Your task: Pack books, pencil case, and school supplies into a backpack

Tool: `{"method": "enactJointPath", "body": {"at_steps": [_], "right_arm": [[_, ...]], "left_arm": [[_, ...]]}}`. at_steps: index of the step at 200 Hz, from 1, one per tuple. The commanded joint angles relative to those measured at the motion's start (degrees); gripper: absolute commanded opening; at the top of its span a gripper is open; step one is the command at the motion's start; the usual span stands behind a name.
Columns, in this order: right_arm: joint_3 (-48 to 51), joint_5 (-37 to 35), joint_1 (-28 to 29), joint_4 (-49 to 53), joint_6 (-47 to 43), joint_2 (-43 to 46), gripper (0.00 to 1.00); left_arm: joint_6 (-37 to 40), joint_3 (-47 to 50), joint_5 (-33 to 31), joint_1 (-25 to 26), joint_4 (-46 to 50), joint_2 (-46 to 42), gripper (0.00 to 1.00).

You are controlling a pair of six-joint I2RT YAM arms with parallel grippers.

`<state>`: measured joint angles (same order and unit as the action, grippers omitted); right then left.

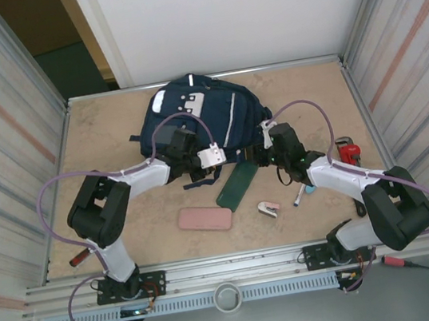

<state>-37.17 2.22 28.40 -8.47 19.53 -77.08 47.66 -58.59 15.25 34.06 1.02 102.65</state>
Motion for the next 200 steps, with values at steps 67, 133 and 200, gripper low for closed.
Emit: {"method": "enactJointPath", "body": {"at_steps": [67, 133, 200], "right_arm": [[-1.59, -14.39, 9.67, -0.36, -11.24, -1.01, 0.53], [-2.78, -18.19, 13.14, -3.78, -13.19, -6.50, 0.55], [-7.78, -25.69, 15.32, -3.76, -13.39, -13.21, 0.57]], "left_arm": [[-3.20, -4.13, 8.76, -2.72, 5.01, -4.47, 0.00], [-4.11, -5.71, 10.56, -3.57, 6.45, -5.51, 0.00], [-3.82, -5.72, 10.55, -3.57, 6.63, -5.52, 0.00]]}}
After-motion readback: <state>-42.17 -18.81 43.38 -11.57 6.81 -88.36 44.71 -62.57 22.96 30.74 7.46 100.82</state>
